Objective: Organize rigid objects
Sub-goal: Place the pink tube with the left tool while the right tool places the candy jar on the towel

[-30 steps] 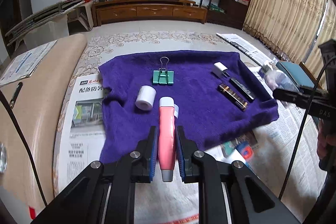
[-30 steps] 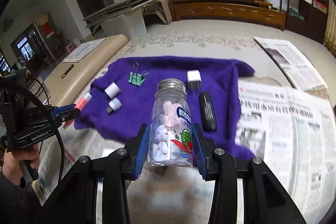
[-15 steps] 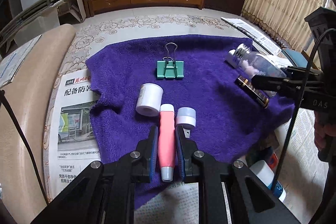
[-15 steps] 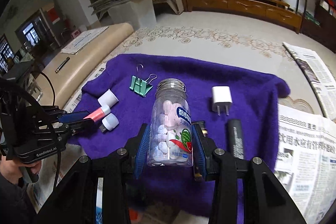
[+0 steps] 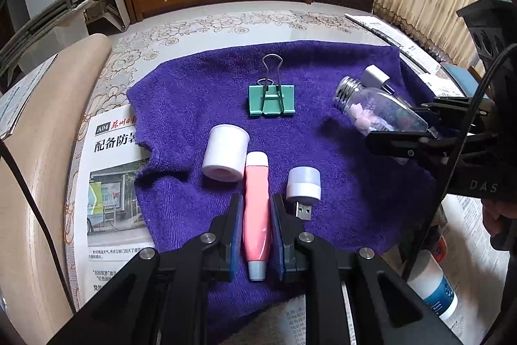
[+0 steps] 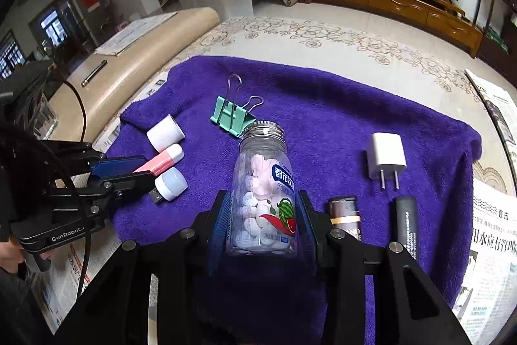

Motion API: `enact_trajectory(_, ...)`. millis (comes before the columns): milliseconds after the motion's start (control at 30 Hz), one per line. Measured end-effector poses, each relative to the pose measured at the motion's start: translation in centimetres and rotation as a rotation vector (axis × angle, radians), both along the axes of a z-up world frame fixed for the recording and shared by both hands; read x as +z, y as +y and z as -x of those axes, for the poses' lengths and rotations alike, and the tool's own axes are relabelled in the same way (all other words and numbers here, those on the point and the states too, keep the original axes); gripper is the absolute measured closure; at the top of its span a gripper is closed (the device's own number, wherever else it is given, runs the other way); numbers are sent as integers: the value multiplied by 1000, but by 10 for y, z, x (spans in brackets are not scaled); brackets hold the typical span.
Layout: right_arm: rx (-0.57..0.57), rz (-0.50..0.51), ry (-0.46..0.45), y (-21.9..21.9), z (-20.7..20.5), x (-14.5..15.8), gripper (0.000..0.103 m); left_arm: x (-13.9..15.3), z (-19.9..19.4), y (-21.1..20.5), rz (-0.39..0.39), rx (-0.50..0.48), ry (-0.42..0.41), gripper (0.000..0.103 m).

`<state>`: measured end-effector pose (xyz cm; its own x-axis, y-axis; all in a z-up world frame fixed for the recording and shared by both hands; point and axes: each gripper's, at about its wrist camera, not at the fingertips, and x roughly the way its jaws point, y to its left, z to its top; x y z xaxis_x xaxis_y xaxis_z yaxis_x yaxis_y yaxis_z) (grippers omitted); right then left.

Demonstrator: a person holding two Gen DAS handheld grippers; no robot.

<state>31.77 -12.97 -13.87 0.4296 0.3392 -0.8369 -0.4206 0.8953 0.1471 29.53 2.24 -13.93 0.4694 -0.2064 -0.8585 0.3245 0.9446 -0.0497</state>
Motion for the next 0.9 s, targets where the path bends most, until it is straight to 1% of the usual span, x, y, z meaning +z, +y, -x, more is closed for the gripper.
enact_trajectory(267,22,64,38,13,-7,-14,62,-3,-4,-3,-32,-9,13,86)
enact_trajectory(400,37,102,21,16,-4,-16,62,-5,-4,-7,-56,-18,17,86)
enact_trajectory(567,85,165,-7,23,0,-17,61,-4,-7,-7,-71,-31,47,86)
enact_trajectory(633,98,156,-8,22,1,-17,58,-2,-6,-5,-59,-26,51,86)
enact_trajectory(700,100,125,1,17,1,-15,56,2,-1,0,-40,-12,43,85)
enact_trajectory(767,72,90,11,8,3,-9,56,11,7,6,-15,10,23,74)
enact_trajectory(800,63,74,6,5,5,-5,52,15,12,9,-4,20,15,70)
enact_trajectory(833,52,58,-8,0,10,1,48,20,18,12,9,32,6,60)
enact_trajectory(867,43,52,-22,-4,15,7,38,24,24,14,21,42,-4,45)
enact_trajectory(900,28,42,-43,-10,24,17,31,29,31,15,34,53,-17,37)
